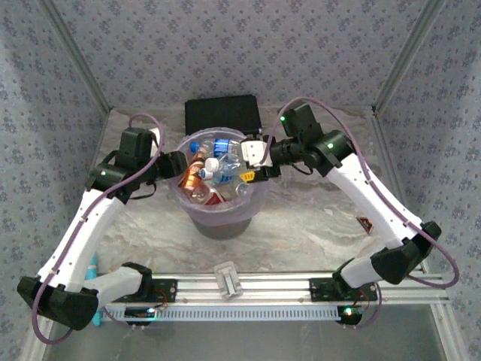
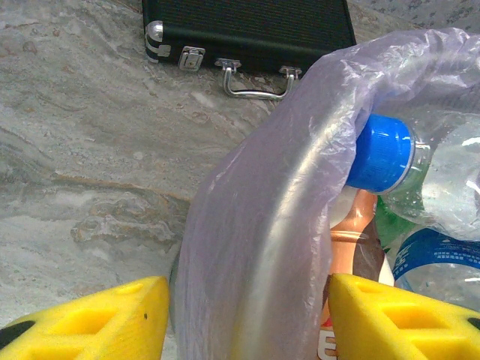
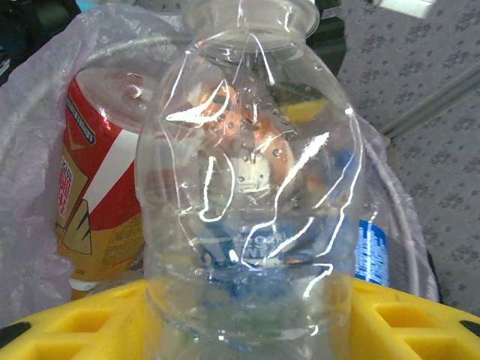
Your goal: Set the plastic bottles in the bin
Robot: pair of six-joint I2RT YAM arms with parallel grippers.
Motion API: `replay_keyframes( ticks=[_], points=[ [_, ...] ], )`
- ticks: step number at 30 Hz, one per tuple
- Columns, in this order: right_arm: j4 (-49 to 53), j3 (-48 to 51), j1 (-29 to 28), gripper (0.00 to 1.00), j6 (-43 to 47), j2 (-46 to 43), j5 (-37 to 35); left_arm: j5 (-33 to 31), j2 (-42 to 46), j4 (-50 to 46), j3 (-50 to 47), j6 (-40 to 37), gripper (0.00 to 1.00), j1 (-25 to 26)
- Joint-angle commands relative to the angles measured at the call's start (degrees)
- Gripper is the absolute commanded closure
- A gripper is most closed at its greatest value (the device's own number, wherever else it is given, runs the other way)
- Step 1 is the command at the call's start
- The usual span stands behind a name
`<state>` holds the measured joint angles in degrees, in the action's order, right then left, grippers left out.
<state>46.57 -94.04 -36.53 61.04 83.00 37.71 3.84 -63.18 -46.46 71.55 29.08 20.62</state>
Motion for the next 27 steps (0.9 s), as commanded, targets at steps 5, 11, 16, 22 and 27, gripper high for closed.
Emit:
replay_keyframes(
  ticks=[5,11,16,22,27],
  points=[
    [2.16,-1.65,-0.77,0.34,1.01,2.07,4.72,0.43,0.16,0.21,1.34,0.19,0.41,-0.41],
    [2.68,-2.26,-0.63,0.01,1.89,1.38,3.6,0.49,0.16,0.53,1.15,0.34,0.42,-0.41],
    [0.96,-4.08,-0.38,0.02,0.33,1.35,4.71,0.77,-0.13,0.85,1.14,0.36,0.42,-0.4],
    [-1.72,-7.76,-1.21,0.23,-5.24,4.86,7.03,1.01,-0.1,1.11,1.14,0.45,0.42,-0.41],
    [-0.27,-10.43,-1.38,0.43,-5.15,9.22,6.31,1.15,0.03,0.89,1.35,0.29,0.42,-0.41]
  ],
)
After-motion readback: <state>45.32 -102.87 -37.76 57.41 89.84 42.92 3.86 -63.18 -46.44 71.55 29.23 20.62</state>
